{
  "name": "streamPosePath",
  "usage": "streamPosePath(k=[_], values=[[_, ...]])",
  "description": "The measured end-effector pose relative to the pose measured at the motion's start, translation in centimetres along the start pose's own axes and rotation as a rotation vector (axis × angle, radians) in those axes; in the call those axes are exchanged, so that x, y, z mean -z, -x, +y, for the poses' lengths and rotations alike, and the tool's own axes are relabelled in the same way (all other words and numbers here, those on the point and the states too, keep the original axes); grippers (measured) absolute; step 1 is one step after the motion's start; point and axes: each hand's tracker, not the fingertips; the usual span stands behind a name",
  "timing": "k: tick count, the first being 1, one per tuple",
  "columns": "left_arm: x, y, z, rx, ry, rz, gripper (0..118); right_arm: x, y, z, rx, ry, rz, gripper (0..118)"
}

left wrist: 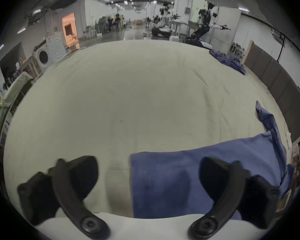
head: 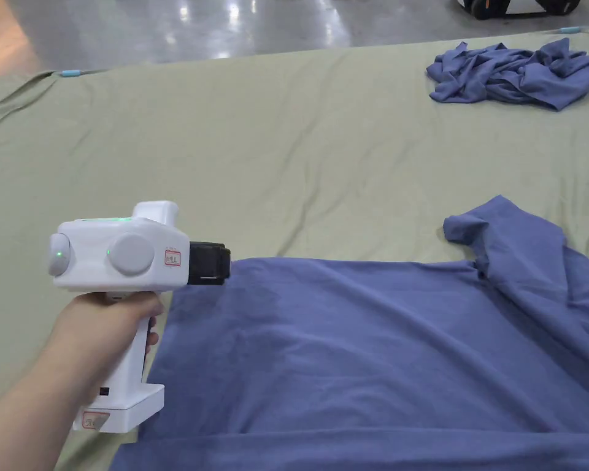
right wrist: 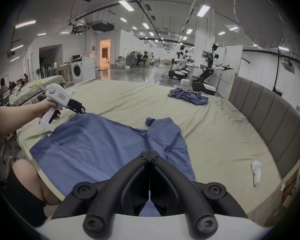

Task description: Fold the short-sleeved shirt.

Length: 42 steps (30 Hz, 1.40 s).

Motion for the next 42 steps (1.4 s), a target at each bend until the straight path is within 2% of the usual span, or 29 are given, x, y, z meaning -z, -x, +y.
streamPosePath(k=[2, 4, 5, 6, 7, 8, 9, 10, 14, 15, 17, 18, 20, 22, 24, 25, 26, 27, 28, 30, 32, 36, 42], values=[[0.2, -0.6, -0.6, -0.023, -0.016, 0.057, 117, 0.5, -0.4, -0.2, -0.002, 0.01, -0.004, 3], [1.6, 0.1, 0.1, -0.005, -0.019, 0.038, 94, 1.1, -0.8, -0.3, 0.001, 0.021, -0.003, 3], [1.2, -0.5, -0.1, 0.068, -0.053, 0.107, 68, 1.4, -0.9, -0.3, 0.008, 0.028, -0.005, 3], [0.4, -1.1, -0.3, 0.125, -0.1, 0.107, 6, 1.9, -1.2, -0.3, 0.015, 0.033, -0.001, 3], [-0.2, -1.6, -0.3, 0.149, -0.115, 0.067, 1, 2.4, -1.4, -0.2, 0.02, 0.034, 0.001, 3], [-1.1, -2.2, -0.8, 0.154, -0.114, 0.002, 1, 3.3, -1.7, 0.0, 0.027, 0.039, 0.013, 3], [-1.8, -3.0, -1.1, 0.178, -0.144, 0.083, 1, 4.4, -2.1, 0.3, 0.033, 0.057, 0.064, 3], [-2.3, -3.3, -1.2, 0.214, -0.162, 0.074, 1, 5.6, -2.7, 0.6, 0.031, 0.078, 0.089, 3], [-3.4, -3.5, -1.3, 0.211, -0.17, 0.026, 1, 12.9, -7.0, 3.2, 0.056, 0.191, 0.034, 4], [-3.9, -3.5, -1.3, 0.207, -0.185, 0.023, 1, 15.7, -8.5, 3.8, 0.074, 0.242, -0.005, 29], [-4.5, -3.3, -1.0, 0.189, -0.197, 0.011, 1, 20.8, -10.9, 4.3, 0.099, 0.358, -0.067, 96], [-4.7, -3.1, -0.9, 0.182, -0.203, -0.001, 1, 23.2, -12.1, 4.2, 0.15, 0.429, -0.061, 108], [-5.3, -3.1, -1.0, 0.186, -0.195, -0.007, 1, 26.3, -13.7, 3.8, 0.22, 0.503, -0.034, 103], [-5.3, -3.1, -1.2, 0.18, -0.183, -0.016, 1, 28.5, -14.0, 2.6, 0.235, 0.556, -0.033, 99], [-5.8, -3.0, -1.5, 0.184, -0.17, -0.012, 1, 29.0, -13.4, 1.5, 0.226, 0.664, 0.027, 68], [-5.9, -2.9, -1.6, 0.184, -0.168, -0.012, 1, 28.0, -13.1, 1.6, 0.19, 0.602, -0.022, 52], [-6.2, -2.8, -1.8, 0.191, -0.167, -0.007, 1, 27.1, -13.2, 2.3, 0.169, 0.568, 0.038, 11], [-6.4, -2.8, -1.9, 0.193, -0.165, -0.005, 1, 26.4, -13.6, 2.6, 0.191, 0.556, 0.064, 3], [-6.5, -2.3, -1.8, 0.193, -0.166, -0.003, 1, 25.4, -13.6, 2.9, 0.217, 0.54, 0.036, 3], [-7.7, -2.0, -1.9, 0.188, -0.184, -0.002, 1, 23.0, -13.2, 3.6, 0.183, 0.47, 0.054, 3], [-9.4, -2.0, -1.9, 0.168, -0.212, -0.01, 1, 21.1, -13.0, 4.5, 0.184, 0.411, 0.011, 3], [-13.7, -1.1, -2.0, 0.125, -0.292, -0.026, 1, 16.5, -13.5, 6.6, 0.229, 0.294, 0.042, 3], [-19.5, 0.3, -4.3, 0.07, -0.323, -0.062, 1, 6.8, -13.6, 7.6, 0.235, 0.152, 0.047, 3]])
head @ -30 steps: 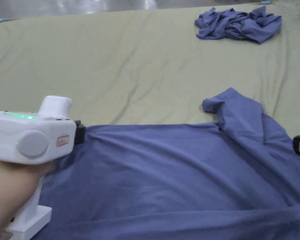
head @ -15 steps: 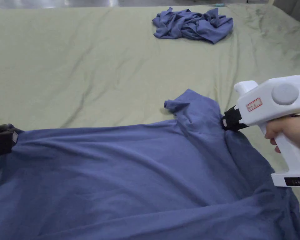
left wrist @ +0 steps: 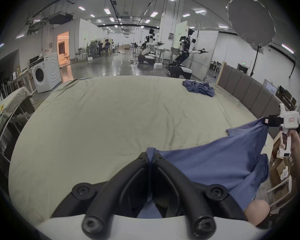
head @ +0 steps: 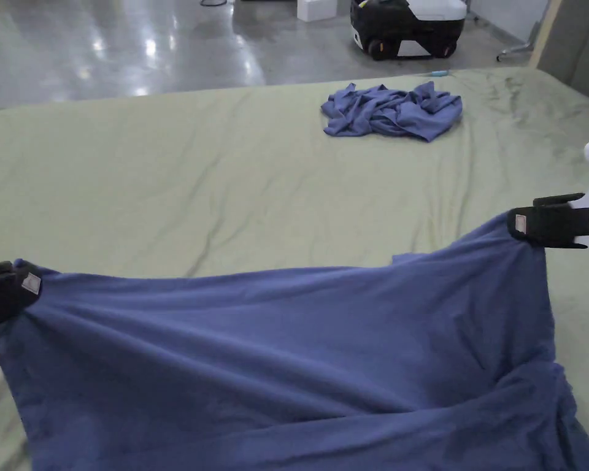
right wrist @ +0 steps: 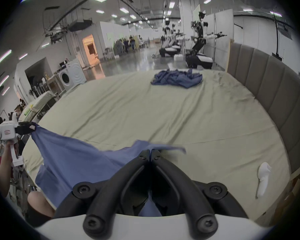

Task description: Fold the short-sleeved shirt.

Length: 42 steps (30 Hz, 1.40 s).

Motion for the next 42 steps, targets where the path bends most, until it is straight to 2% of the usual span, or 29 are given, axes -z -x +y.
streamPosePath(k=[2, 9, 13, 16, 19, 22, 23, 24, 25, 26, 27, 28, 29, 30, 31, 32, 33, 34, 35, 36, 37, 38, 39, 40, 41, 42], values=[[-2.2, 0.0, -0.9, 0.006, -0.006, -0.002, 1, -3.4, 0.1, -1.0, -0.034, -0.01, 0.03, 3], [-8.6, 0.4, -7.3, 0.03, 0.023, -0.059, 1, -11.5, 0.6, -9.2, -0.099, 0.016, 0.022, 3], [-9.9, 1.0, -12.2, -0.039, 0.101, -0.09, 1, -11.0, 1.0, -15.7, -0.117, 0.153, 0.013, 3], [-9.5, 1.1, -16.2, -0.062, 0.175, -0.105, 1, -8.5, 1.1, -20.9, -0.148, 0.274, -0.05, 3], [-8.1, 1.0, -19.1, -0.036, 0.222, -0.097, 1, -6.5, 1.2, -23.8, -0.192, 0.296, -0.117, 3], [-6.6, 1.2, -21.1, -0.055, 0.269, -0.086, 4, -5.8, 1.0, -24.5, -0.193, 0.234, -0.187, 3], [-6.5, 1.6, -21.4, -0.079, 0.262, -0.095, 8, -5.4, 0.3, -24.6, -0.177, 0.237, -0.181, 3], [-6.5, 1.9, -21.6, -0.112, 0.231, -0.105, 25, -5.4, 0.2, -24.5, -0.161, 0.231, -0.177, 10], [-6.6, 2.3, -21.5, -0.138, 0.212, -0.115, 56, -5.5, 0.2, -24.4, -0.163, 0.228, -0.177, 34], [-7.0, 2.6, -21.3, -0.173, 0.196, -0.133, 100, -5.9, 0.2, -24.2, -0.168, 0.221, -0.181, 63], [-7.4, 2.9, -21.0, -0.199, 0.188, -0.13, 118, -6.7, 0.2, -23.7, -0.168, 0.202, -0.216, 96], [-7.9, 3.2, -20.7, -0.206, 0.193, -0.131, 118, -7.5, -0.1, -23.4, -0.157, 0.179, -0.271, 96], [-9.2, 3.7, -20.3, -0.227, 0.189, -0.147, 118, -8.8, -0.5, -22.9, -0.135, 0.141, -0.282, 101], [-9.6, 4.3, -20.6, -0.255, 0.103, -0.213, 118, -10.5, -0.8, -22.4, -0.096, 0.083, -0.27, 108], [-10.6, 4.9, -20.5, -0.287, 0.081, -0.262, 118, -12.5, -0.5, -21.6, -0.047, 0.01, -0.261, 110], [-11.5, 5.5, -20.4, -0.309, 0.062, -0.293, 118, -14.2, -0.3, -21.0, -0.012, -0.035, -0.242, 110], [-12.9, 6.5, -19.5, -0.342, 0.055, -0.328, 118, -16.4, 0.1, -20.2, 0.035, -0.075, -0.189, 103], [-14.2, 7.6, -18.2, -0.363, 0.07, -0.348, 118, -18.2, 0.4, -19.8, 0.081, -0.101, -0.1, 76], [-14.6, 8.6, -17.9, -0.4, 0.093, -0.397, 118, -19.8, 1.9, -19.1, 0.119, -0.135, 0.036, 7], [-14.8, 9.6, -17.7, -0.438, 0.099, -0.483, 110, -20.4, 3.1, -19.4, 0.135, -0.197, 0.066, 2], [-14.7, 10.5, -17.7, -0.48, 0.083, -0.543, 89, -20.6, 4.1, -19.2, 0.13, -0.199, 0.095, 2], [-14.6, 10.6, -18.2, -0.535, 0.054, -0.58, 45, -20.9, 5.3, -19.0, 0.116, -0.186, 0.17, 2], [-13.8, 11.3, -18.2, -0.561, 0.053, -0.552, 0, -21.1, 6.9, -19.0, 0.082, -0.209, 0.188, 2], [-13.8, 11.8, -18.5, -0.563, 0.069, -0.465, 0, -20.9, 8.0, -19.0, 0.073, -0.219, 0.182, 2], [-12.8, 12.5, -18.6, -0.586, 0.098, -0.461, 0, -20.6, 9.2, -18.9, 0.082, -0.206, 0.178, 2], [-11.4, 12.9, -19.1, -0.603, 0.156, -0.569, 0, -20.4, 10.4, -18.7, 0.074, -0.196, 0.211, 2]])
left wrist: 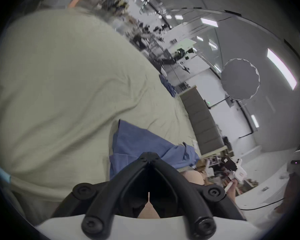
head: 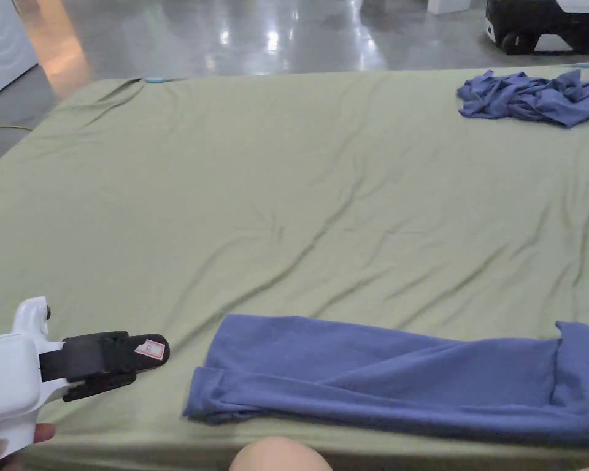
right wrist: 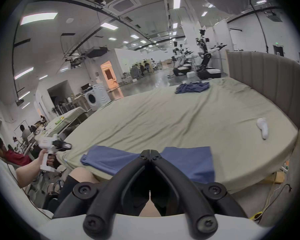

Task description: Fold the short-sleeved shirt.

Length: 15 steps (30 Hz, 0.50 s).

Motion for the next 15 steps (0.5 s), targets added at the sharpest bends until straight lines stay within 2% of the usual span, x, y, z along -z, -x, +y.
streamPosePath(k=[2, 4, 6, 7, 8, 9, 11, 12, 13, 15], values=[[1.2, 1.4, 0.3, -0.014, 0.031, 0.005, 0, 0.6, 2.1, -0.2, -0.032, -0.007, 0.021, 2], [3.0, 4.2, 1.2, -0.106, 0.106, -0.074, 0, 1.5, 4.0, -0.8, -0.063, 0.023, 0.064, 2], [4.6, 6.2, 1.8, -0.13, 0.131, -0.148, 1, 1.6, 4.1, -1.1, -0.077, 0.058, 0.139, 2], [5.1, 7.2, 2.0, -0.131, 0.138, -0.228, 22, 2.0, 4.2, -1.4, -0.066, 0.072, 0.183, 2], [5.3, 8.1, 2.1, -0.161, 0.161, -0.282, 67, 2.4, 4.4, -1.8, -0.055, 0.07, 0.201, 2], [6.1, 8.5, 2.3, -0.187, 0.176, -0.253, 116, 2.3, 4.5, -1.5, -0.049, 0.074, 0.184, 2], [7.8, 8.8, 2.5, -0.186, 0.208, -0.241, 118, 2.8, 4.6, -1.9, -0.056, 0.101, 0.172, 2], [8.1, 8.4, 2.2, -0.192, 0.214, -0.332, 118, 3.0, 4.6, -2.2, -0.066, 0.102, 0.168, 2], [8.8, 8.0, 2.3, -0.186, 0.221, -0.34, 118, 2.9, 4.5, -2.0, -0.065, 0.106, 0.172, 2], [11.1, 6.5, 2.5, -0.152, 0.273, -0.277, 118, 3.5, 4.1, -2.4, -0.047, 0.125, 0.18, 2]])
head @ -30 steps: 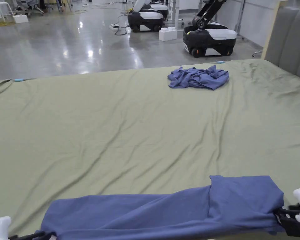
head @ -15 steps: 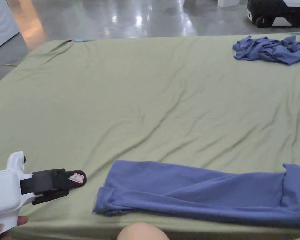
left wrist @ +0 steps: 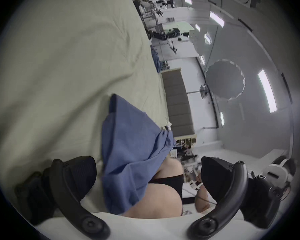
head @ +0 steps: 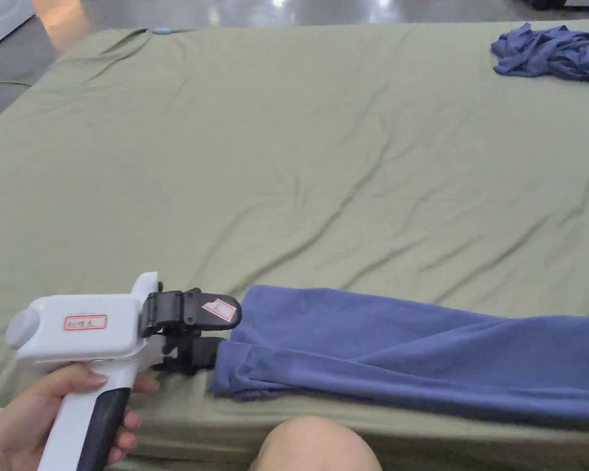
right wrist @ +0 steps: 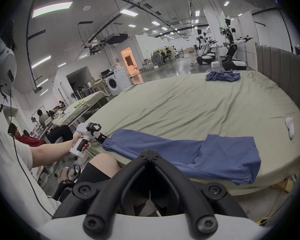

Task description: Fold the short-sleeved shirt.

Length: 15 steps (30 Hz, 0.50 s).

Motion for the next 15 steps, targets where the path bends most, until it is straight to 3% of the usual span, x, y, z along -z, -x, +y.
streamPosePath(k=[2, 6, 7, 8, 9, 10, 12, 15], values=[[1.5, -0.5, 0.2, 0.102, 0.01, 0.031, 118, 0.7, 0.0, -0.1, 0.009, 0.009, 0.004, 2], [5.4, -1.1, 1.4, 0.057, -0.002, 0.01, 118, 2.3, 0.7, 0.1, 0.006, 0.03, 0.03, 2], [5.8, -1.4, 1.5, 0.059, 0.004, 0.003, 110, 2.4, 0.9, 0.1, 0.001, 0.031, 0.036, 2], [6.6, -1.9, 1.4, 0.082, 0.037, 0.001, 54, 2.4, 1.0, 0.2, -0.003, 0.036, 0.051, 2], [8.2, -2.9, 0.0, 0.135, 0.008, 0.121, 2, 2.3, 1.0, 0.2, -0.005, 0.04, 0.067, 2], [8.3, -2.6, -0.7, 0.173, 0.056, 0.257, 2, 2.3, 1.3, 0.4, -0.007, 0.038, 0.067, 2], [8.6, -2.9, -1.3, 0.112, 0.113, 0.154, 2, 2.0, 1.1, 0.5, -0.005, 0.038, 0.081, 2], [6.5, -4.6, 0.1, 0.159, 0.024, 0.214, 2, 2.1, 1.1, 0.6, -0.005, 0.036, 0.071, 2]])
